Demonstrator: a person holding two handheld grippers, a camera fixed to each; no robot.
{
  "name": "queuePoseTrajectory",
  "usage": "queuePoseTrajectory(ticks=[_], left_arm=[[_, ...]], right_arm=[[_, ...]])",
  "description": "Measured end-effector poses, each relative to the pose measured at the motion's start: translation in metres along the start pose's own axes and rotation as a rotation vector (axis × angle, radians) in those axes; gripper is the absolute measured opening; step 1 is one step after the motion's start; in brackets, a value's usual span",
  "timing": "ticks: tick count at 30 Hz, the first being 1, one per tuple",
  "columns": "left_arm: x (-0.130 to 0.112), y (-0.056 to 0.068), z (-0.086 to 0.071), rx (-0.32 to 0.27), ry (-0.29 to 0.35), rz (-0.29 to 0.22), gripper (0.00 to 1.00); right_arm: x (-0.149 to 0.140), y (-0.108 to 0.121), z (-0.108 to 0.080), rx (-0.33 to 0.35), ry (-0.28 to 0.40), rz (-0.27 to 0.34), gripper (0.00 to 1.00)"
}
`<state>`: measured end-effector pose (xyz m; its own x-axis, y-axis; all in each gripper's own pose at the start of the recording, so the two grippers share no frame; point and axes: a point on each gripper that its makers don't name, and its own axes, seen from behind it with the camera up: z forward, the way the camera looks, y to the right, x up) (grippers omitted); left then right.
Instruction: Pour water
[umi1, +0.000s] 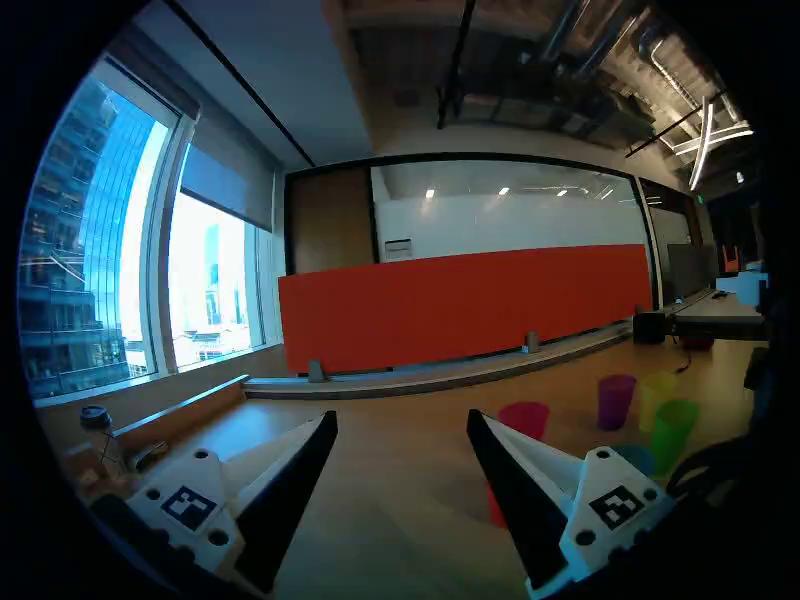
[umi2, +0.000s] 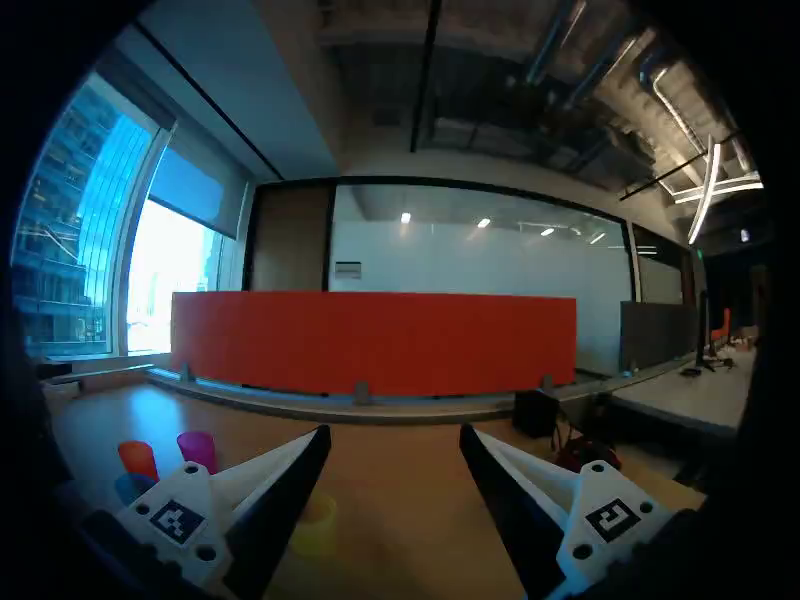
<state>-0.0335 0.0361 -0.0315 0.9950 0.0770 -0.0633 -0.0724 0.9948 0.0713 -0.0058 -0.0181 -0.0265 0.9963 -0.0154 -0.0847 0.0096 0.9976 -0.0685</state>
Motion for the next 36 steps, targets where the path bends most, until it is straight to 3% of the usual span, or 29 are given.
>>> queuePoseTrajectory(ticks=[20, 36], left_arm=[[-0.029, -0.018, 0.010, 0.014, 0.010, -0.069, 0.96], [-0.040, -0.017, 0.015, 0.005, -0.003, -0.100, 0.96]], right_arm=[[0.013, 0.002, -0.004, -0.028, 0.007, -0.008, 1.00], [0.023, -0.001, -0.004, -0.031, 0.017, -0.016, 1.00]])
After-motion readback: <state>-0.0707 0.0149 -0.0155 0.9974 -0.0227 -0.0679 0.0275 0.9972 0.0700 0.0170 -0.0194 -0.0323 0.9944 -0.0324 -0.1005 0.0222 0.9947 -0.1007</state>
